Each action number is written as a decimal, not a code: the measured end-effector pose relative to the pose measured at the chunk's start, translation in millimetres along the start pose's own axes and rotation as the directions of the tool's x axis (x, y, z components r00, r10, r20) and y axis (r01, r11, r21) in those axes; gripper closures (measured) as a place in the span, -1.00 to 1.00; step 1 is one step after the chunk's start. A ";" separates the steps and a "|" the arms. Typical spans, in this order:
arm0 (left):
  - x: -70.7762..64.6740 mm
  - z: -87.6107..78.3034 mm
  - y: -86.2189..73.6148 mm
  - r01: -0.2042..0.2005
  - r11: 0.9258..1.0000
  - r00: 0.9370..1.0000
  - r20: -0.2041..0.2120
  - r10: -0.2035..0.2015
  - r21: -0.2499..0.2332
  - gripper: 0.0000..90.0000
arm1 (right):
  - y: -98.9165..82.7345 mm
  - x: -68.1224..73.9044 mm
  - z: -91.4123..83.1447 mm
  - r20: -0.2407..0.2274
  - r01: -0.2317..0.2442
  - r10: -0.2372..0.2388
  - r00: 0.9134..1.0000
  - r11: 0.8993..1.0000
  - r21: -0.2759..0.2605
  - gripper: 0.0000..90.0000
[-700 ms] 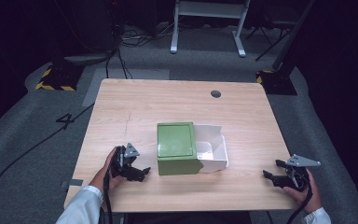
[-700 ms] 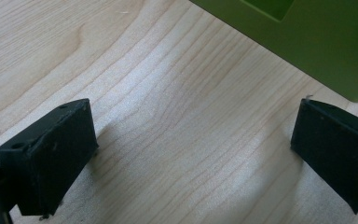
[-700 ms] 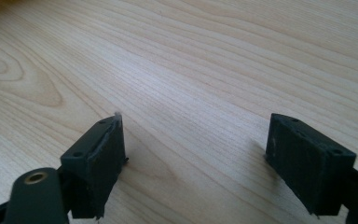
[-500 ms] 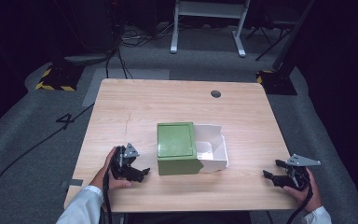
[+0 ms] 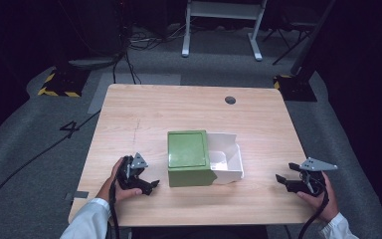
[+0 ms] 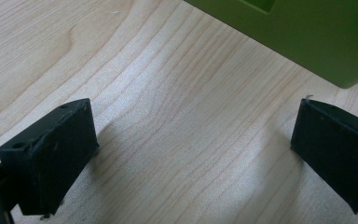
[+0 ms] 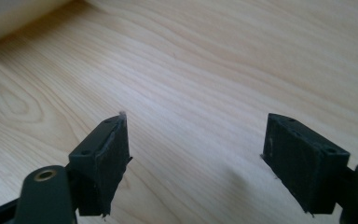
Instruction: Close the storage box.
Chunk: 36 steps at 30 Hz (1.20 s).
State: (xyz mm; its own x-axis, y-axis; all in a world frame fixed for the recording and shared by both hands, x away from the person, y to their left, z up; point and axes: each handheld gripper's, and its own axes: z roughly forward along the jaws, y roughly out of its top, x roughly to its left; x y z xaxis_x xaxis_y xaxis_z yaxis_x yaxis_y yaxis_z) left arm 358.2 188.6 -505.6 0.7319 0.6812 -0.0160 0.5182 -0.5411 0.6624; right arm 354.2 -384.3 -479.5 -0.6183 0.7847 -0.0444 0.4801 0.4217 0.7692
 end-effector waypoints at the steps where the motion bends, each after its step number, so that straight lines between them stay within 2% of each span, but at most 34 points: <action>1: 0.0 0.0 0.0 0.000 1.000 1.000 0.000 0.000 0.000 -0.99 | 6.2 2.3 -1.1 -0.008 0.007 -0.007 1.000 1.000 -0.008 -0.50; 3: 0.0 0.0 0.0 0.000 1.000 1.000 0.000 0.000 0.000 -0.99 | 10.0 3.5 -1.8 -0.010 0.012 -0.012 1.000 1.000 -0.014 -0.50; 4: 0.0 0.0 0.0 0.000 1.000 1.000 0.000 0.000 0.000 -0.99 | 21.1 7.2 -3.0 -0.017 0.024 -0.024 1.000 0.999 -0.025 -0.48; 10: 0.0 0.0 0.0 0.000 1.000 1.000 0.000 0.000 0.000 -0.99 | 54.0 19.5 -0.3 -0.050 0.061 -0.065 0.997 0.996 -0.062 -0.44; 14: 0.0 0.0 0.0 0.000 1.000 1.000 0.000 0.000 0.000 -0.99 | 75.0 33.4 8.5 -0.084 0.102 -0.108 0.991 0.992 -0.071 -0.41; 18: -0.1 0.0 0.0 0.000 1.000 1.000 0.000 0.000 0.000 -0.99 | 88.0 45.0 22.6 -0.116 0.126 -0.132 0.984 0.990 -0.059 -0.38; 24: -0.1 0.0 0.0 -0.001 1.000 1.000 0.000 0.001 0.000 -0.99 | 99.2 58.3 41.2 -0.136 0.145 -0.149 0.979 0.989 -0.040 -0.34; 28: -0.1 0.0 0.0 -0.001 1.000 1.000 0.000 0.001 0.000 -0.99 | 102.6 62.4 50.8 -0.163 0.134 -0.138 0.977 0.990 -0.034 -0.31; 33: 0.0 0.0 0.0 -0.001 1.000 1.000 0.000 0.001 0.000 -0.99 | 103.9 64.8 59.2 -0.175 0.121 -0.122 0.977 0.993 -0.018 -0.26; 36: -0.1 0.0 0.0 -0.001 1.000 1.000 0.000 0.001 0.000 -0.99 | 100.3 65.5 68.6 -0.170 0.118 -0.113 0.979 0.993 0.020 -0.17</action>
State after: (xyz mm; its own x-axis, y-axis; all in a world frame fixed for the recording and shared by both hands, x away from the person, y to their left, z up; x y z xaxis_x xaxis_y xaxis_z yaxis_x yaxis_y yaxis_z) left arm 358.2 188.5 -505.6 0.7323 0.6808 -0.0156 0.5174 -0.5414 0.6627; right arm 404.6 -259.5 -448.9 -0.7652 0.6435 -0.0215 0.4164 0.5202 0.7457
